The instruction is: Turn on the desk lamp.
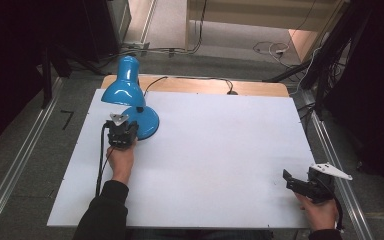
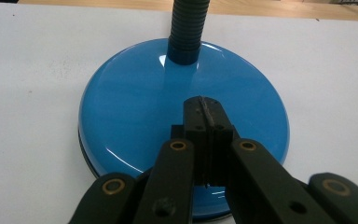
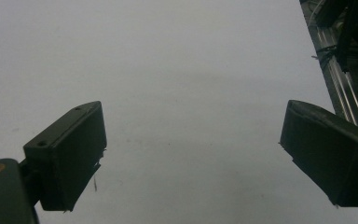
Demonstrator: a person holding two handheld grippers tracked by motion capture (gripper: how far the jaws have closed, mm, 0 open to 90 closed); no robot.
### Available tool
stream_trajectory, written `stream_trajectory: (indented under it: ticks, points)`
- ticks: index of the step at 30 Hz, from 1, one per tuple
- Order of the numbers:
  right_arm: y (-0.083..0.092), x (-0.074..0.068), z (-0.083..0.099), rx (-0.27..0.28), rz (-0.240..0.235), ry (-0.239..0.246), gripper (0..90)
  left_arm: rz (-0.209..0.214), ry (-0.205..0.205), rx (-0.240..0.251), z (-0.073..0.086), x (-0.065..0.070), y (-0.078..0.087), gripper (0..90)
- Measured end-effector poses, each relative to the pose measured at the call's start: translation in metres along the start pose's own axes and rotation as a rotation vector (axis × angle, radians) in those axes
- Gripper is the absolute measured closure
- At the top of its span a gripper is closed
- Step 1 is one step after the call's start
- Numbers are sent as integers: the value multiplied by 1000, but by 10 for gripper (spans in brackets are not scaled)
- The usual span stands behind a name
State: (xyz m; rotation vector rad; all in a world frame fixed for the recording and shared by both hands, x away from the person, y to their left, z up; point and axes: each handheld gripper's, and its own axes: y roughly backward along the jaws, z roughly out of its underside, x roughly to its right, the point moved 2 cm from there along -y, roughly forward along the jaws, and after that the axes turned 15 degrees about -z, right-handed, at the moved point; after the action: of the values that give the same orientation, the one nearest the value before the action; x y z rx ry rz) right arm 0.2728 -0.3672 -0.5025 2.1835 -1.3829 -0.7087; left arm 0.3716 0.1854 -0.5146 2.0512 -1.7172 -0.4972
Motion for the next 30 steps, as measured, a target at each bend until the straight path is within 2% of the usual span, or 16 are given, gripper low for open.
stream_trajectory:
  ticks: [15, 18, 22, 24, 26, 30]
  points:
    - [0, 0, 0, -1, -1, -1, 56, -3, 6, 7, 1, 0, 1, 900]
    - [0, 0, 0, 0, -1, -3, 56, -10, 0, 19, 3, 1, 2, 900]
    - [0, 0, 0, -2, 0, -3, 56, -12, -2, 10, 5, 0, 4, 900]
    - [-1, 0, 0, -4, 1, -6, 56, -13, -17, 7, 5, 0, 5, 900]
    - [-1, -1, 0, -6, 0, -8, 56, -4, 5, 1, 5, -1, 5, 900]
    - [-1, -1, 0, -5, -1, -11, 56, -1, 4, 6, 4, -2, 4, 900]
